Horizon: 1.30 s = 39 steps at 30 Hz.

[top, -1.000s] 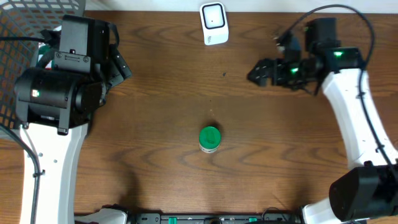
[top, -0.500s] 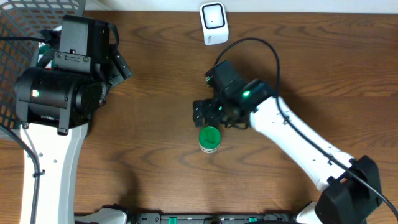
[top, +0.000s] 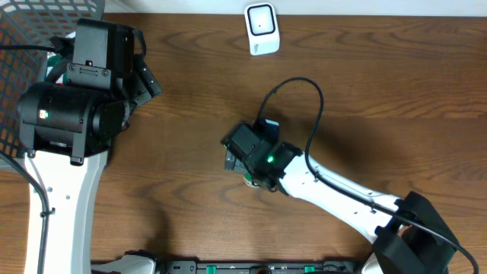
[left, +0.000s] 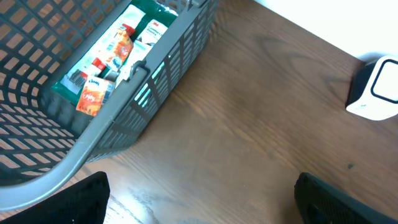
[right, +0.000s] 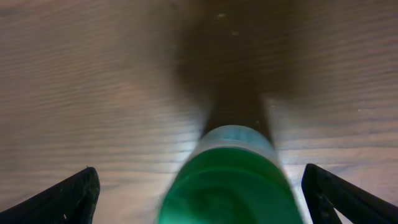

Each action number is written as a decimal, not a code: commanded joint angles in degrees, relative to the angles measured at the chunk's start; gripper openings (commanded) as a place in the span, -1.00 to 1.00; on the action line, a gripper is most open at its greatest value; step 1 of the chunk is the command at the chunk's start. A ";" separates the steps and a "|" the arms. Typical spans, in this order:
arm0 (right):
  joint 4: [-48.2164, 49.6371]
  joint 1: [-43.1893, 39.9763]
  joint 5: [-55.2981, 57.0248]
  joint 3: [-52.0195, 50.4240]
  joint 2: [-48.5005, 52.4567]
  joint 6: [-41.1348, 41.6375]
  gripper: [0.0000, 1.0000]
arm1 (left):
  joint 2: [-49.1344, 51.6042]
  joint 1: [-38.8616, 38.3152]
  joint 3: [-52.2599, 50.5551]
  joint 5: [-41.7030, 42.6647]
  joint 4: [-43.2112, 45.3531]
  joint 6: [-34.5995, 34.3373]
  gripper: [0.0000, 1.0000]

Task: Scan the item barcode
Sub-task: 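Move the right gripper down over the green-capped bottle, then grasp the bottle cap with the right gripper and lift it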

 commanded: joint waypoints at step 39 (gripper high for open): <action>-10.82 -20.31 -19.91 5.09 -2.60 -31.71 0.82 | -0.35 0.28 0.79 -0.98 -0.22 -0.50 0.90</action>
